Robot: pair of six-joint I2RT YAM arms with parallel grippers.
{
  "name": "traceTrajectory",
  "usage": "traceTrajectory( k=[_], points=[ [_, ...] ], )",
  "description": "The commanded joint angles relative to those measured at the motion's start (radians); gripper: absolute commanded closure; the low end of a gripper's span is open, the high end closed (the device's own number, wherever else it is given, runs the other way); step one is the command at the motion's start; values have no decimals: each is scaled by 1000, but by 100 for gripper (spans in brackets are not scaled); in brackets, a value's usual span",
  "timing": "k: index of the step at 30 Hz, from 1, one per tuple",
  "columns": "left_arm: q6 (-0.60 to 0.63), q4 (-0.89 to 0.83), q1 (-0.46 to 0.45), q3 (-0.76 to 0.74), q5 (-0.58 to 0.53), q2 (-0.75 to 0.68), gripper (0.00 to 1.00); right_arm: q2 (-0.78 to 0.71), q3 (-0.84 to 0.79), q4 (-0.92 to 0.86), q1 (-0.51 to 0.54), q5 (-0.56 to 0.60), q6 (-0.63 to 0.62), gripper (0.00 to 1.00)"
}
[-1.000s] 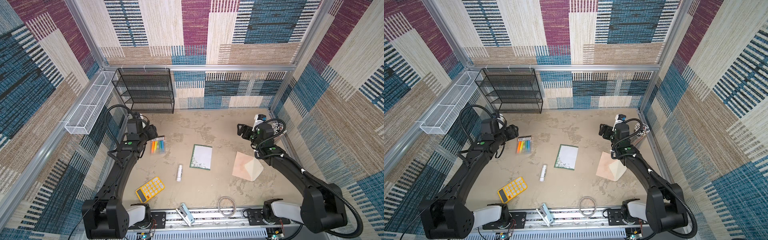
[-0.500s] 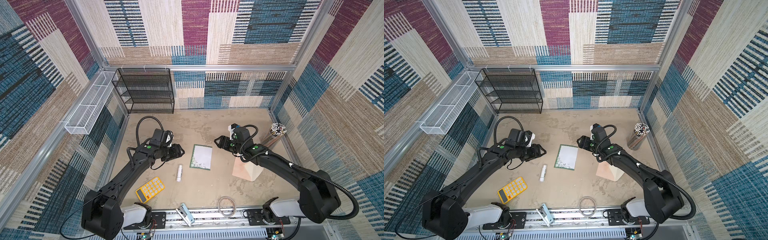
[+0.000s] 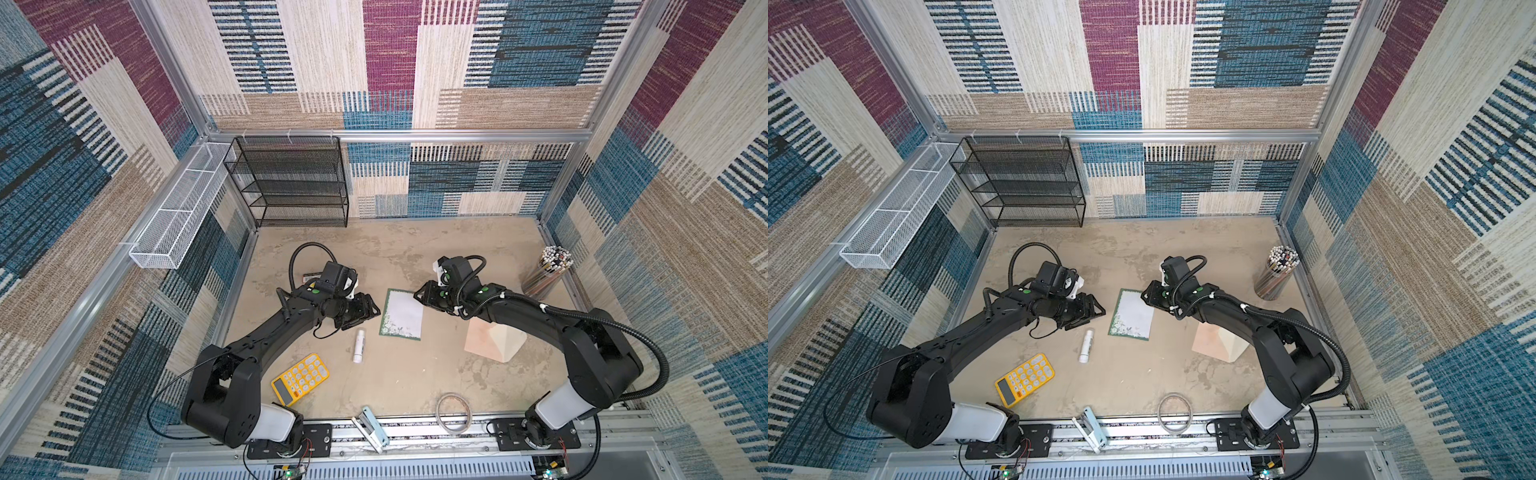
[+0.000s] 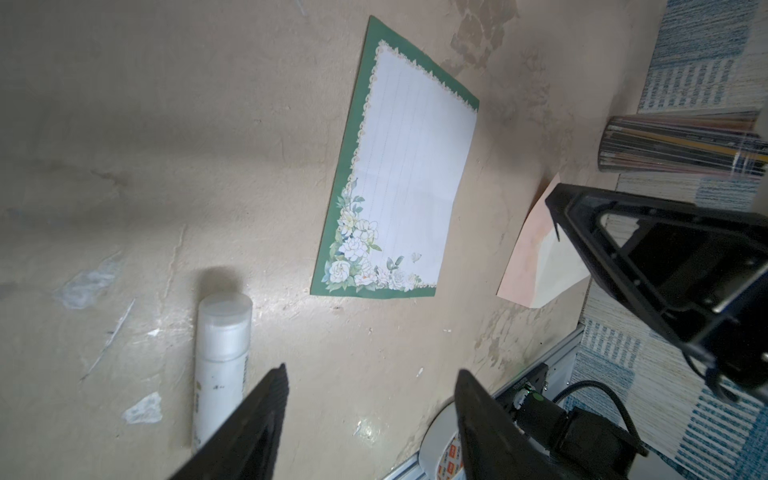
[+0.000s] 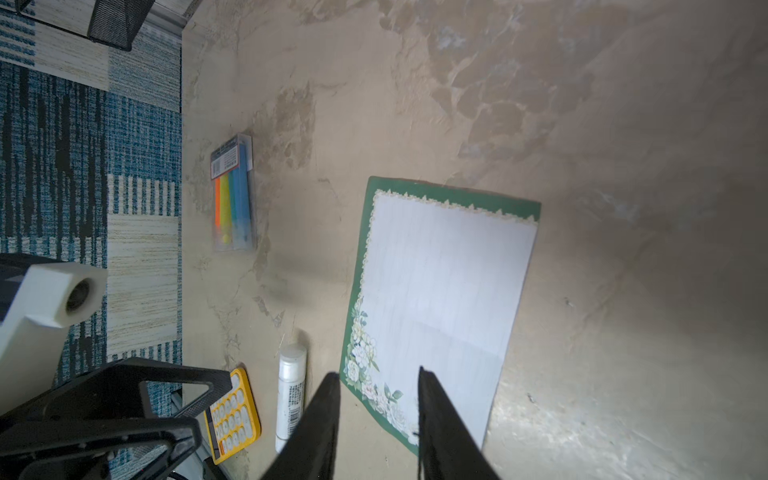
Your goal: Place the letter into the envelope and seal it
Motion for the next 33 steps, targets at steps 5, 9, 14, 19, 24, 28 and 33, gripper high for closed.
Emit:
traceTrajectory(
  k=[5,9,14,19,24,28,33],
  points=[
    [44,8,2,72,61,99,31,98,43,14,5,-2,22,85],
    [68,-3,2,92,69,151,30,146,53,12,5,-8,26,88],
    [87,-9,1,110,89,209,30,190,59,0,8,-40,18,92],
    [102,-12,3,117,88,231,30,198,80,-12,32,-82,-3,93],
    [116,-20,5,108,89,234,30,206,105,-34,75,-101,-11,92],
    [118,-17,7,90,96,240,30,238,105,-32,99,-108,-8,93],
    [118,-12,7,77,106,259,30,275,87,-34,105,-99,-8,94]
  ],
)
